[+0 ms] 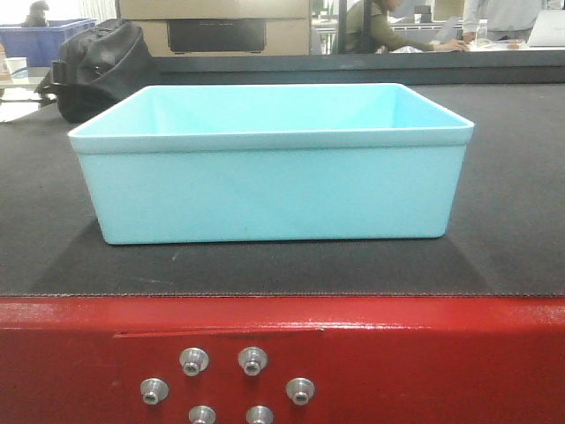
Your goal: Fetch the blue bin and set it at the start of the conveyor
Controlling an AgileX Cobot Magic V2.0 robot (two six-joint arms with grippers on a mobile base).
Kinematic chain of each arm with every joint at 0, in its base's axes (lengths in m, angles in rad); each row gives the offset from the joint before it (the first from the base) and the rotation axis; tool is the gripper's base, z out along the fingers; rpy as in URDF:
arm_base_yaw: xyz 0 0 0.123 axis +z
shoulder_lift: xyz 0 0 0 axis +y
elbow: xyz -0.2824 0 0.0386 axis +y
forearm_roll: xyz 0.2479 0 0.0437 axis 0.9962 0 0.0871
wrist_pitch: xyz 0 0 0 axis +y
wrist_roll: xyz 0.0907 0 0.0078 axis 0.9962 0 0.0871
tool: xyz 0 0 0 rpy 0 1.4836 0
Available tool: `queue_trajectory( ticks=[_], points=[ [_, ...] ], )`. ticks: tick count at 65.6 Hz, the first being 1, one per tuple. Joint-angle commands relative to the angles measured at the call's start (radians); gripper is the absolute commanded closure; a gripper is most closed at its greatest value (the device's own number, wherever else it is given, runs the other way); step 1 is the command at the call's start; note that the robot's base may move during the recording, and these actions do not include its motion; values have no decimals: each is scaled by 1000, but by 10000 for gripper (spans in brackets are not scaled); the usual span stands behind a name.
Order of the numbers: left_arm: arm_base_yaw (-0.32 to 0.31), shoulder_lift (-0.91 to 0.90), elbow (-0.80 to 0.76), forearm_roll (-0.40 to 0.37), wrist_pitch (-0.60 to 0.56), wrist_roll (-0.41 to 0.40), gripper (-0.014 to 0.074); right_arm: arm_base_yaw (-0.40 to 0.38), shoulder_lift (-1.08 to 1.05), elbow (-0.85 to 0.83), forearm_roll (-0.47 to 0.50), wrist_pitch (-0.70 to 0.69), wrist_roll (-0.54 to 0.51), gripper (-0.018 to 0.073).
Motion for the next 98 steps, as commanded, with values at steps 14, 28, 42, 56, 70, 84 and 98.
queue_trajectory(
  ticks=[14,28,42,56,70,84,98],
  points=[
    [-4,-6,-1,-2,-20,2,707,0,-6,0,-7,-11,-4,725],
    [-4,-6,-1,-2,-20,2,707,-65,-45,37,57,-4,-200,725],
    [-4,-6,-1,-2,-20,2,707,-315,-177,197,186,-4,-342,725],
    [-4,-6,-1,-2,-20,2,707,-434,-303,375,206,-17,-342,725],
    [-4,-6,-1,-2,-20,2,707,-436,-409,518,206,-17,-342,725],
    [-4,-6,-1,-2,-20,2,707,-452,-489,585,206,-30,-342,725],
    [-4,-6,-1,-2,-28,2,707,-505,-489,585,207,-41,-342,725]
  ],
)
